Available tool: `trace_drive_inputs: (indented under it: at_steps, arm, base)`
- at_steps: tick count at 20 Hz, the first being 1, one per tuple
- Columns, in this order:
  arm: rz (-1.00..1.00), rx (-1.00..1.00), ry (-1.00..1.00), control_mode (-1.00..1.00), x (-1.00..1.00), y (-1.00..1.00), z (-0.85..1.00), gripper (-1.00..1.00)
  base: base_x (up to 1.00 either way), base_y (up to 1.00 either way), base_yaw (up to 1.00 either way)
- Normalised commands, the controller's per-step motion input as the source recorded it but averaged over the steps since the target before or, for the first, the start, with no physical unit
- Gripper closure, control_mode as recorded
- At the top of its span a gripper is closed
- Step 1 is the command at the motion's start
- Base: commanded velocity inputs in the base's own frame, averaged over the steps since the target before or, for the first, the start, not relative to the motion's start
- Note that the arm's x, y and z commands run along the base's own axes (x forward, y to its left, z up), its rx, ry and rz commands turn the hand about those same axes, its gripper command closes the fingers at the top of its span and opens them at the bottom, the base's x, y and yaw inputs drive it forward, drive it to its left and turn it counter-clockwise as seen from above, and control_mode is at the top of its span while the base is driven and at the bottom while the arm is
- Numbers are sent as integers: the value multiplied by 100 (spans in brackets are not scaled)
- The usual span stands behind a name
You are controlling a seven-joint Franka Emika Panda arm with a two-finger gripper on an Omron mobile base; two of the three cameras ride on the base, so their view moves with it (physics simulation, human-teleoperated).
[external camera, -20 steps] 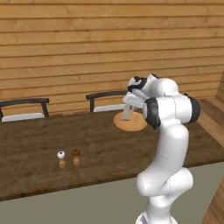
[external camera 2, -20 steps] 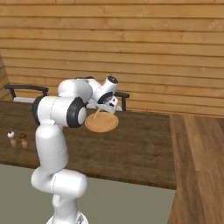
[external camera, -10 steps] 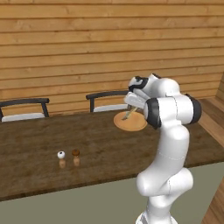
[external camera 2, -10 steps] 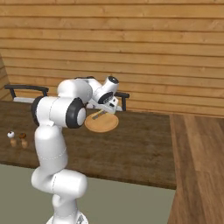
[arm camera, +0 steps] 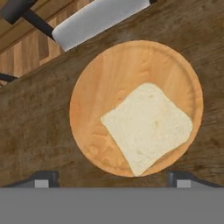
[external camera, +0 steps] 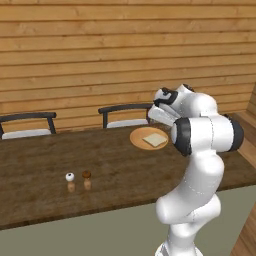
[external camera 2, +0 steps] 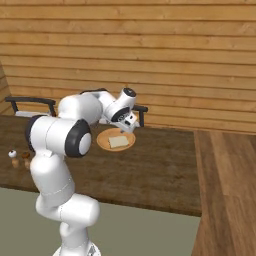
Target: Start the toaster. Once the lever pops up, take the bread to the plate on the dining counter.
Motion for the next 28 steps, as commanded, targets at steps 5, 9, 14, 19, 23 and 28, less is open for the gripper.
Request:
trace_drive_inputs:
  at_steps: [5,9,14,19,23,28]
  arm:
    - [-23,-7,4,-100,-13,2,60,-100]
    - [-8,-14,5,-100,-30,14,60,-100]
    - [0,-14,3,-100,-87,3,58,-100]
    - [1,-12,0,-100,-100,0,61,-100]
    - [0,-12,0,-100,-100,0,63,-100]
    - [0,-8,2,-100,-100,1,82,-100]
  base:
    - [0,0,0]
    - [0,0,0]
    - [0,0,0]
    - [0,0,0]
    - [0,0,0]
    - [0,0,0]
